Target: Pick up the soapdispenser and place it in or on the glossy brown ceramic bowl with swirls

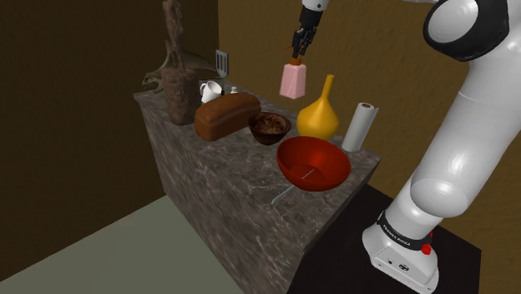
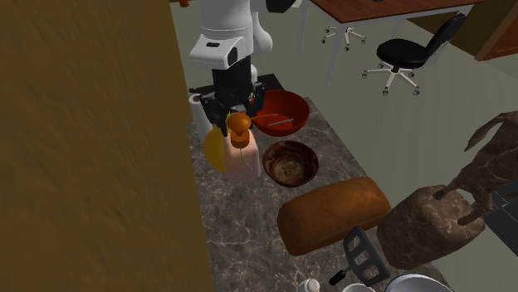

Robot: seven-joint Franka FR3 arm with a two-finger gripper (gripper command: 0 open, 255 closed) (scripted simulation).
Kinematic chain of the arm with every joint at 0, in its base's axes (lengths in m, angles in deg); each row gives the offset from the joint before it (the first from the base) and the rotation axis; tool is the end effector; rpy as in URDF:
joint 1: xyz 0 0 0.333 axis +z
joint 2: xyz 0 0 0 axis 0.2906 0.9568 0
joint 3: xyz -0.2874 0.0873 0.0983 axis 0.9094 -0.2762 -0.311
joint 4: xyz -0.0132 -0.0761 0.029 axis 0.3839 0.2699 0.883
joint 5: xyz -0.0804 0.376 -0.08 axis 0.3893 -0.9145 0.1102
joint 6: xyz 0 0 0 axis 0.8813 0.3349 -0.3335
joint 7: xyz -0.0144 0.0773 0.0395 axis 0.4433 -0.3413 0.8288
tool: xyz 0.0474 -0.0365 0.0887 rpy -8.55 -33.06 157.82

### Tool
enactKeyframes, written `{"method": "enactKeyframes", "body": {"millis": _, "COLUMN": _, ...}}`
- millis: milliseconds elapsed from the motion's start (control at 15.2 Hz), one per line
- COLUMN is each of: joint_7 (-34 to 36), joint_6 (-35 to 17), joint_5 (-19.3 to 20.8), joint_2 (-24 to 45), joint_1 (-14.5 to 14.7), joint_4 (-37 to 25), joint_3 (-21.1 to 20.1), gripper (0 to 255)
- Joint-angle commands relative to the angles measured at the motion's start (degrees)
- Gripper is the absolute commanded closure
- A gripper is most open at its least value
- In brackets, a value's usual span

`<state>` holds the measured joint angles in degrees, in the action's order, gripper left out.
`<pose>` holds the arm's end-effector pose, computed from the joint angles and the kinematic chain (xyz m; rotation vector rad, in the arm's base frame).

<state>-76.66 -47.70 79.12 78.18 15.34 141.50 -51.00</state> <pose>0.5800 -0.1821 0.6148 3.0742 0.2207 0.2640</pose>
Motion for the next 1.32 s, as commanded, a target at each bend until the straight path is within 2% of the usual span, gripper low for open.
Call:
{"method": "enactKeyframes", "body": {"millis": 0, "joint_7": 0.03, "joint_6": 1.70, "joint_5": -0.13, "joint_2": 0.46, "joint_1": -0.06, "joint_4": -2.12, "joint_3": 0.01, "gripper": 255}}
{"method": "enactKeyframes", "body": {"millis": 66, "joint_7": 0.02, "joint_6": 2.08, "joint_5": -0.16, "joint_2": 0.56, "joint_1": -0.08, "joint_4": -2.59, "joint_3": 0.03, "gripper": 255}}
{"method": "enactKeyframes", "body": {"millis": 528, "joint_7": 8.52, "joint_6": 6.60, "joint_5": 3.34, "joint_2": -6.17, "joint_1": 4.67, "joint_4": -0.78, "joint_3": -3.69, "gripper": 255}}
{"method": "enactKeyframes", "body": {"millis": 924, "joint_7": 15.85, "joint_6": 11.75, "joint_5": 5.22, "joint_2": -9.48, "joint_1": 8.28, "joint_4": -2.56, "joint_3": -7.61, "gripper": 255}}
{"method": "enactKeyframes", "body": {"millis": 1254, "joint_7": 16.17, "joint_6": 7.40, "joint_5": 5.55, "joint_2": -11.26, "joint_1": 8.31, "joint_4": 3.56, "joint_3": -7.75, "gripper": 255}}
